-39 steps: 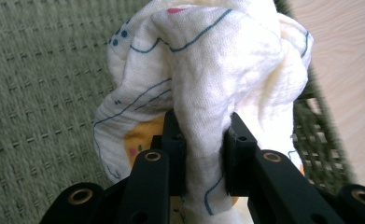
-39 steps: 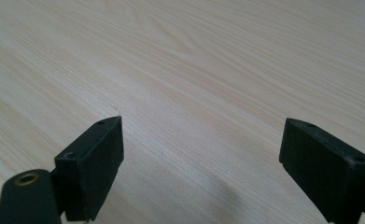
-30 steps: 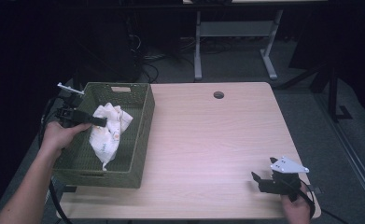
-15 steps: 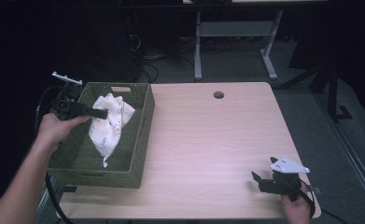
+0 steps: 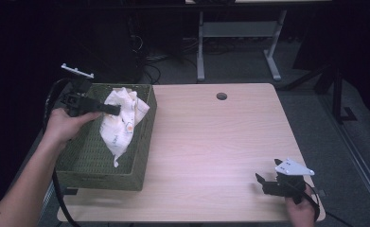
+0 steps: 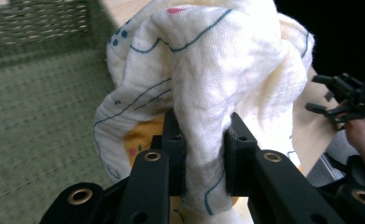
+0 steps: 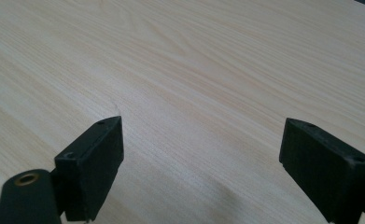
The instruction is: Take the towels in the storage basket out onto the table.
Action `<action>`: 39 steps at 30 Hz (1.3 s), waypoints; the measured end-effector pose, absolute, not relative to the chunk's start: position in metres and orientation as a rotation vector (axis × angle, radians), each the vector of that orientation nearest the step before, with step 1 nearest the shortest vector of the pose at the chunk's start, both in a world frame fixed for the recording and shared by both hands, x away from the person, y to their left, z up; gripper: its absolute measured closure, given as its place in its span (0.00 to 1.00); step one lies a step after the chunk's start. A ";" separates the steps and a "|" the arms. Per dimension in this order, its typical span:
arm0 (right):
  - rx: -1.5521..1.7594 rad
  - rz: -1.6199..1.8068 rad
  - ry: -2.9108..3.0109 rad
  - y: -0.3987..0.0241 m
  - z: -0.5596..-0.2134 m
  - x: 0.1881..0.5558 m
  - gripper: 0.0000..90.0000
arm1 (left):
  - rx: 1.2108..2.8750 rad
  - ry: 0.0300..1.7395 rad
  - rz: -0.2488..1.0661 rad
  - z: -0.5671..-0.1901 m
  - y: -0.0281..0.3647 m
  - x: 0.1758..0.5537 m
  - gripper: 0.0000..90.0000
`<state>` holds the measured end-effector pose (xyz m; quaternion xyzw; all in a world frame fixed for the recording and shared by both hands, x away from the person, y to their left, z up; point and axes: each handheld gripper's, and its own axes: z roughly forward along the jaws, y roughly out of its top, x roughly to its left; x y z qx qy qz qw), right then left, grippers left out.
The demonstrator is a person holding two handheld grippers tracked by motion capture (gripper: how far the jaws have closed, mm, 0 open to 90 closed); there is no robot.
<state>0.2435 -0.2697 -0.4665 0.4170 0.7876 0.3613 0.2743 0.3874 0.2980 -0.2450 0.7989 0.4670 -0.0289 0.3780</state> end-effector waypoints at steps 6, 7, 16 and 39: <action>1.117 0.974 2.120 -0.269 -0.466 0.243 0.15 | 2.040 1.153 -0.110 -0.244 0.282 0.389 0.82; 1.117 0.974 2.120 -0.269 -0.466 0.243 0.15 | 2.040 1.153 -0.110 -0.244 0.282 0.389 0.82; 1.121 0.974 2.116 -0.270 -0.466 0.243 0.15 | 2.052 1.093 -0.146 -0.245 0.252 0.391 0.82; 1.117 0.987 2.107 -0.270 -0.464 0.243 0.15 | 2.142 0.978 -0.199 -0.258 0.181 0.396 0.82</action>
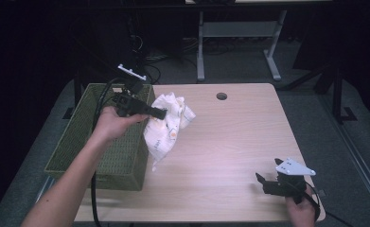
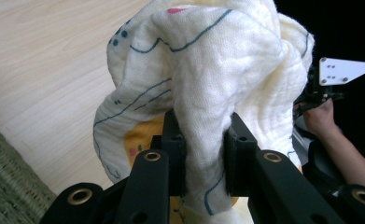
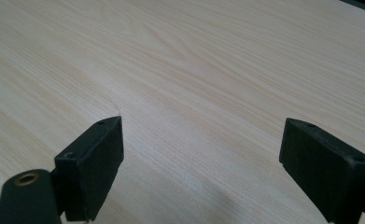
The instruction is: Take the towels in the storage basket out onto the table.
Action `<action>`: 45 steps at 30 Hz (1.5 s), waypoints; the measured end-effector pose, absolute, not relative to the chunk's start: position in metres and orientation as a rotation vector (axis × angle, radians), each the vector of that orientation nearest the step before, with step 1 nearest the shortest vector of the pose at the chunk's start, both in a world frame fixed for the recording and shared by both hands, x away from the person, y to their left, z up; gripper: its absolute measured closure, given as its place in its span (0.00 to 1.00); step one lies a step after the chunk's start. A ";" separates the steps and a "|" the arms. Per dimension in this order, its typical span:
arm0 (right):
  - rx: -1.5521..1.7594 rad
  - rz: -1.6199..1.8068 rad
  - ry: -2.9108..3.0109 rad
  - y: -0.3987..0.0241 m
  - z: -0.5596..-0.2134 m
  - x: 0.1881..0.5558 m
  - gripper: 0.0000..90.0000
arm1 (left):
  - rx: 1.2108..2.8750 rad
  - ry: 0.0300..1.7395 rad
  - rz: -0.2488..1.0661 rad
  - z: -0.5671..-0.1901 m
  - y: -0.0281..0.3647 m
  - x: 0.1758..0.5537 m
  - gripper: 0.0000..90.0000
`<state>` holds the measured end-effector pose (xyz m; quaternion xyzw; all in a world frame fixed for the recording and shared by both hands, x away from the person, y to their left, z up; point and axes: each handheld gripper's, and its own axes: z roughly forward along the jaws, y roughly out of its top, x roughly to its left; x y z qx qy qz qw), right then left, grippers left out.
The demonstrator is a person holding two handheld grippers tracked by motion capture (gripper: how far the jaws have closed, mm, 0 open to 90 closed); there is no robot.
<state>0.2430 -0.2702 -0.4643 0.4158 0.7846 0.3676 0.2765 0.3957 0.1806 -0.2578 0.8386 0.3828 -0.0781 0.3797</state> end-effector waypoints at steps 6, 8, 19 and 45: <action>1.112 0.988 2.107 -0.271 -0.464 0.242 0.15 | 2.161 0.945 -0.212 -0.260 0.166 0.397 0.82; 1.111 0.988 2.108 -0.271 -0.464 0.242 0.15 | 2.162 0.944 -0.212 -0.261 0.164 0.397 0.82; 1.115 0.998 2.103 -0.270 -0.463 0.242 0.15 | 2.203 0.948 -0.240 -0.282 0.133 0.409 0.82; 1.101 1.000 2.102 -0.270 -0.462 0.242 0.15 | 2.282 0.953 -0.265 -0.330 0.085 0.414 0.80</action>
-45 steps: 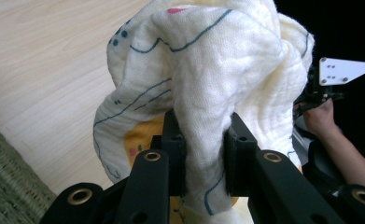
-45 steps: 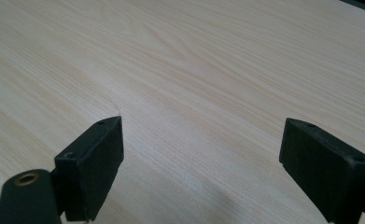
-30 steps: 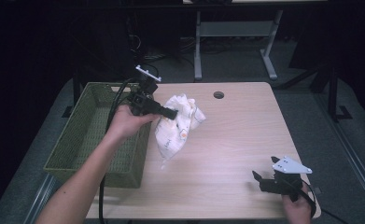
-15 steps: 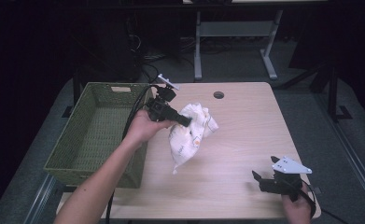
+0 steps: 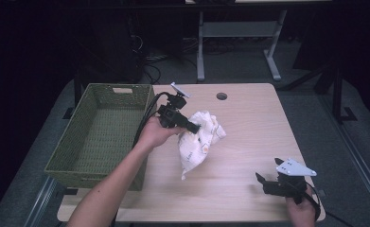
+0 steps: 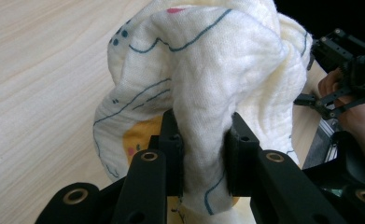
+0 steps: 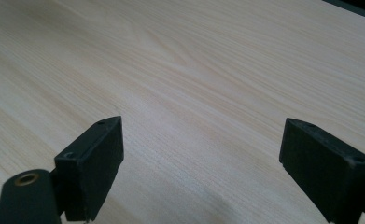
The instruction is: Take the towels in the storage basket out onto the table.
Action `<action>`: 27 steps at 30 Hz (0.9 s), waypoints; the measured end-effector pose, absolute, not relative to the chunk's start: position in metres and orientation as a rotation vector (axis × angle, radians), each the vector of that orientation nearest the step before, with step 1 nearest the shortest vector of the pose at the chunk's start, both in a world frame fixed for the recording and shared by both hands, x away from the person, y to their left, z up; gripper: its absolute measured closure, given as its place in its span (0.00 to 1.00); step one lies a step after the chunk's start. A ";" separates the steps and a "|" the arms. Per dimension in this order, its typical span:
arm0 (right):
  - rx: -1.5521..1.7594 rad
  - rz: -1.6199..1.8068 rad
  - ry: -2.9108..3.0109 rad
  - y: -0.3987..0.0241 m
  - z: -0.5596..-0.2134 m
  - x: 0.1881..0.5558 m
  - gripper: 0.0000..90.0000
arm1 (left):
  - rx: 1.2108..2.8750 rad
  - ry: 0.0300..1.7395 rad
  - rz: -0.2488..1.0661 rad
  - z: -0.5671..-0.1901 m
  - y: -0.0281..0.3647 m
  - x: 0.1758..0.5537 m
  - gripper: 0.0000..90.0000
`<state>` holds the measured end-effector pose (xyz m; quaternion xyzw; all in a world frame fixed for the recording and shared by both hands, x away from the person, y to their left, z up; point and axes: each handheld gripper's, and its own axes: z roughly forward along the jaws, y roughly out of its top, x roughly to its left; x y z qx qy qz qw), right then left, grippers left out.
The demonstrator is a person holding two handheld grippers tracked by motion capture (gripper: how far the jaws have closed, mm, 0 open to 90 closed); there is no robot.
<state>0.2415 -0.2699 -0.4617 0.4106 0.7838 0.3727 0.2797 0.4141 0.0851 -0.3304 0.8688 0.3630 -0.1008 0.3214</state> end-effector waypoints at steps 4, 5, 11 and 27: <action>1.102 1.003 2.100 -0.270 -0.462 0.242 0.15 | 2.300 0.962 -0.265 -0.342 0.076 0.415 0.80; 1.102 1.003 2.100 -0.270 -0.462 0.242 0.15 | 2.300 0.962 -0.265 -0.342 0.076 0.415 0.80; 1.103 1.003 2.100 -0.270 -0.462 0.242 0.15 | 2.319 0.984 -0.267 -0.361 0.065 0.418 0.80; 1.113 1.009 2.090 -0.271 -0.461 0.241 0.15 | 2.330 1.082 -0.223 -0.401 0.058 0.424 0.79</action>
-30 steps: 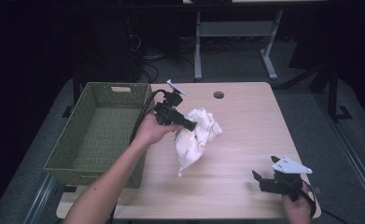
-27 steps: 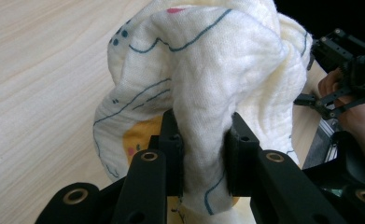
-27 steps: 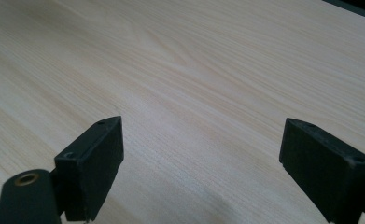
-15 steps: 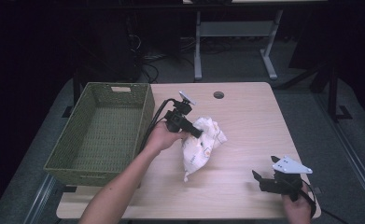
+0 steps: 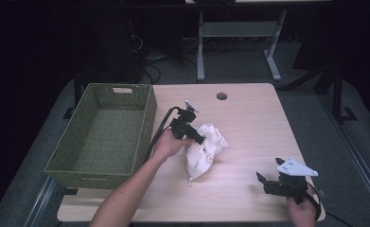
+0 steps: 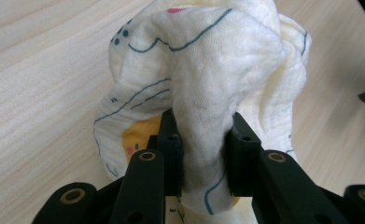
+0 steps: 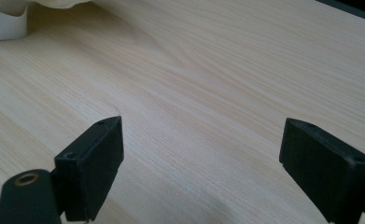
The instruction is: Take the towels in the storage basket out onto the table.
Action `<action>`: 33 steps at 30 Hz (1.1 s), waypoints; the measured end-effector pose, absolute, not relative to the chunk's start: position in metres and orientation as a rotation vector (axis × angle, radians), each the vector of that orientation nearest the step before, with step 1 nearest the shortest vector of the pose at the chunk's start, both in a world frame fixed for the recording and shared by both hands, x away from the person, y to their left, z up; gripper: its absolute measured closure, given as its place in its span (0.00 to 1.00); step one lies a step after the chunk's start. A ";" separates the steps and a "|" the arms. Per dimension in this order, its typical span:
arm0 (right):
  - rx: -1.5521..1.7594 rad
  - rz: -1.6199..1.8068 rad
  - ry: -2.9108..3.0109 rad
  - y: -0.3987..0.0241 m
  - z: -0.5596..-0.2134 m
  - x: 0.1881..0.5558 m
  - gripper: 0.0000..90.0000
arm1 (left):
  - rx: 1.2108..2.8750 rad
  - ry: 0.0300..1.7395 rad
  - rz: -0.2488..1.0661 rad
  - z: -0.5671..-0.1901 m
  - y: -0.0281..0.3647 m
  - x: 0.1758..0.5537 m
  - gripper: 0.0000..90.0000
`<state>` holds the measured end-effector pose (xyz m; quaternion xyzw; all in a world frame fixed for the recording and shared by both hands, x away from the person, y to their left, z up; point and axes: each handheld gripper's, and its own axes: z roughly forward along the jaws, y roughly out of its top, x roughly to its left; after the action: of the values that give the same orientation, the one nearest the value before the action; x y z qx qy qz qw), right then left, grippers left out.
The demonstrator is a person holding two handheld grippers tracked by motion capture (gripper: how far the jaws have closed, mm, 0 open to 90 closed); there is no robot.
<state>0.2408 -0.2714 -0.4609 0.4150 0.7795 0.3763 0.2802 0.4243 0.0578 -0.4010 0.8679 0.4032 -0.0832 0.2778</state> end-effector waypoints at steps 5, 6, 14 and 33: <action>1.113 1.012 2.089 -0.271 -0.461 0.241 0.15 | 2.340 1.092 -0.225 -0.409 0.050 0.426 0.78; 1.113 1.012 2.089 -0.271 -0.461 0.241 0.15 | 2.340 1.092 -0.225 -0.409 0.050 0.426 0.78; 1.108 1.010 2.092 -0.272 -0.461 0.241 0.15 | 2.355 1.073 -0.223 -0.417 0.034 0.424 0.77; 1.097 1.001 2.109 -0.272 -0.463 0.243 0.15 | 2.332 1.067 -0.232 -0.423 0.035 0.423 0.60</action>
<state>0.2428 -0.2724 -0.4628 0.4085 0.7856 0.3729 0.2773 0.4228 0.0353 -0.4226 0.8696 0.3978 -0.0864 0.2794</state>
